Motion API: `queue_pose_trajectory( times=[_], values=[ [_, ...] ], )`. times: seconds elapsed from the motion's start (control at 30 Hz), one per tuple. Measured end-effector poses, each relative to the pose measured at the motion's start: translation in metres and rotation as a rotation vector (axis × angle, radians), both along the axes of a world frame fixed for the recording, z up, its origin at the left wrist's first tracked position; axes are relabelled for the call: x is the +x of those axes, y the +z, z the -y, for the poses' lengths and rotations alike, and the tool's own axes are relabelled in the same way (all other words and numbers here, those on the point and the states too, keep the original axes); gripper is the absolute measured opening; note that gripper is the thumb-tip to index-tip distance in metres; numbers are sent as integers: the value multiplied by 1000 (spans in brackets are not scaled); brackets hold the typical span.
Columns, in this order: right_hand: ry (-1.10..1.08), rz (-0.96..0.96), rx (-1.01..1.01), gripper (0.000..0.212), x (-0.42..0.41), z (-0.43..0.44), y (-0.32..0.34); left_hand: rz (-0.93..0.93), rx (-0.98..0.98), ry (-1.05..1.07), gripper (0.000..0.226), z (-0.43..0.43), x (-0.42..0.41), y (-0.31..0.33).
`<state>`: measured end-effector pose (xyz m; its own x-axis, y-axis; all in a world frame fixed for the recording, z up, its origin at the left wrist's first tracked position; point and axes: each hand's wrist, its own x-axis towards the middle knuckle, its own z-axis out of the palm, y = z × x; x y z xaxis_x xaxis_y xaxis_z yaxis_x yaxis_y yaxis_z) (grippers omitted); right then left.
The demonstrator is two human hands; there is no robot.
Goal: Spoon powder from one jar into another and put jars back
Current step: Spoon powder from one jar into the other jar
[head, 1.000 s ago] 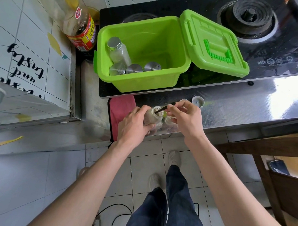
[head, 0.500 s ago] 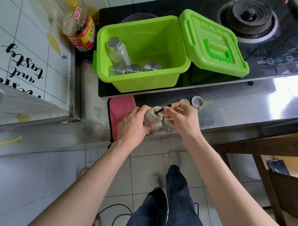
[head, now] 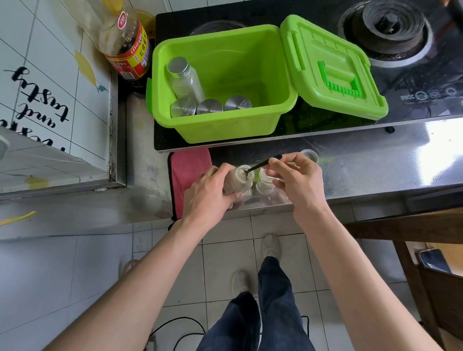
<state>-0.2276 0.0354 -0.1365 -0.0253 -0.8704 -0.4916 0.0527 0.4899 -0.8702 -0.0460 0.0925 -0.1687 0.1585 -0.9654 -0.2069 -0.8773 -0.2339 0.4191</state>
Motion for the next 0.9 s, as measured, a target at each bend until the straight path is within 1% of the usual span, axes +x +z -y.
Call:
queue_pose_trajectory(
  times=[0.17,0.63,0.9],
  values=[
    [1,-6,2,12,-6,-1,-1,-15,0,4,49,0,0,2],
    [94,-48,-12,26,-4,-12,7,3,6,8,49,-1,0,1],
    [27,15,5,18,0,-7,2,13,5,11,49,-1,0,0]
  ],
)
